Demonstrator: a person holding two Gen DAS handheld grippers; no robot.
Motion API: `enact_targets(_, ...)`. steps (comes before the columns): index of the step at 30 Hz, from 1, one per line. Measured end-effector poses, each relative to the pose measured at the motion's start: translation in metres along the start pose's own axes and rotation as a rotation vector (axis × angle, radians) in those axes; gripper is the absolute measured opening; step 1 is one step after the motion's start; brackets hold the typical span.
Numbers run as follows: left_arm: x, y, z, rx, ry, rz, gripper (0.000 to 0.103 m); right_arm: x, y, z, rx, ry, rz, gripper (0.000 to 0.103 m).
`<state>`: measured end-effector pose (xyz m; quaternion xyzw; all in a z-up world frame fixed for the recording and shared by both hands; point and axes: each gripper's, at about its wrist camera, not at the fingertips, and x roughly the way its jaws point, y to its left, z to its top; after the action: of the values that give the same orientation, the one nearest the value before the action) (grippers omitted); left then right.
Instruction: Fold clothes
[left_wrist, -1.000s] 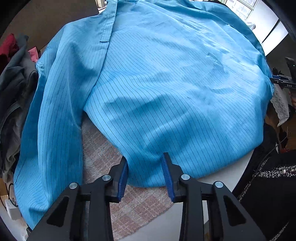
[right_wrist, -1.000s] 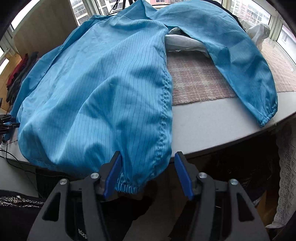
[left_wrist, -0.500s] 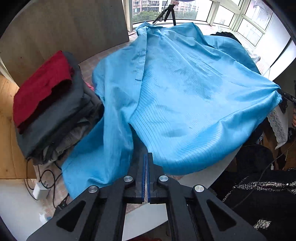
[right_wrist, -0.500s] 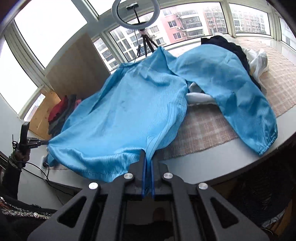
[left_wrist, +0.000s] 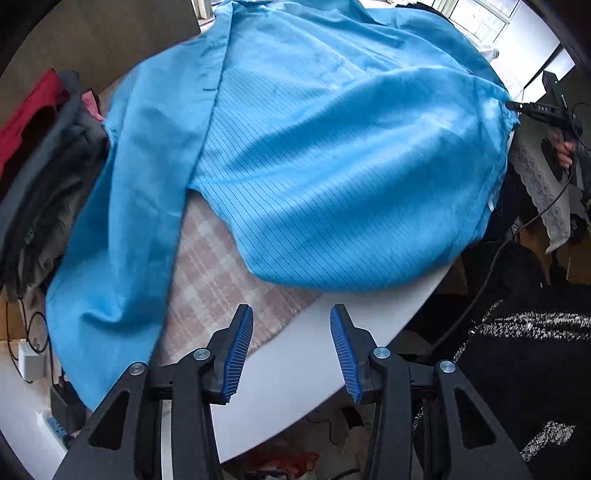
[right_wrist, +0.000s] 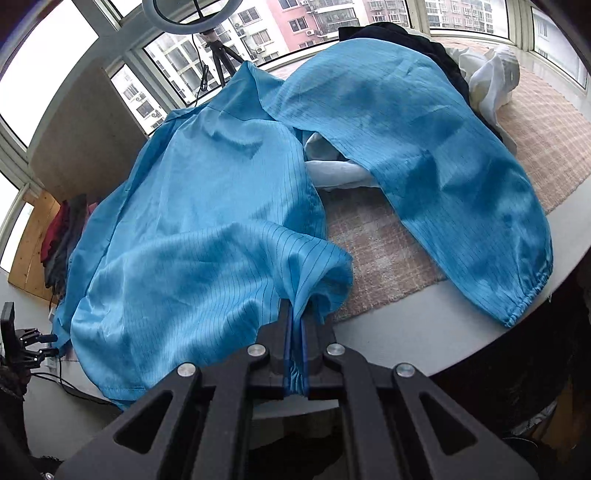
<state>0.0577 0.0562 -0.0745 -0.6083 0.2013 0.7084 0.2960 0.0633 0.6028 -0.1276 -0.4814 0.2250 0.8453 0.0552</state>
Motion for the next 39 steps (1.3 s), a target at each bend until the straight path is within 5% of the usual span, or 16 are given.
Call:
enact_targets(5, 0.027, 0.007, 0.013, -0.138, -0.084, -0.128, 0.040, 0.000, 0.004, 0.006, -0.004, 0.014, 0.001, 0.004)
enact_targets(8, 0.013, 0.005, 0.044, -0.153, -0.159, -0.241, 0.001, -0.006, 0.013, 0.009, -0.031, 0.004, -0.005, 0.004)
enact_targets(10, -0.011, 0.001, 0.073, -0.120, -0.226, -0.235, 0.004, -0.015, 0.016, 0.014, -0.030, -0.025, -0.009, 0.004)
enact_targets(12, -0.037, -0.001, 0.101, -0.070, -0.282, -0.184, 0.035, -0.025, 0.014, 0.020, -0.018, -0.055, -0.026, 0.004)
enact_targets(14, -0.051, -0.003, 0.110, -0.023, -0.294, -0.127, 0.049, -0.029, 0.009, 0.026, 0.001, -0.059, -0.051, 0.004)
enact_targets(25, 0.015, -0.025, 0.010, 0.025, -0.048, -0.127, 0.049, -0.005, 0.008, 0.009, -0.026, 0.000, -0.125, 0.004)
enact_targets(30, 0.024, -0.030, -0.006, -0.025, -0.069, -0.086, 0.049, -0.005, 0.001, 0.017, -0.056, 0.006, -0.117, 0.004)
enact_targets(35, 0.032, -0.064, 0.030, 0.023, -0.145, -0.079, 0.049, -0.001, -0.008, 0.033, -0.070, 0.026, -0.085, 0.004)
enact_targets(37, 0.035, -0.079, 0.046, 0.031, -0.162, -0.101, 0.043, 0.002, -0.008, 0.038, -0.090, 0.036, -0.088, 0.004)
enact_targets(39, 0.035, -0.086, 0.057, 0.008, -0.155, -0.145, 0.010, 0.007, -0.008, 0.042, -0.101, 0.047, -0.082, 0.004)
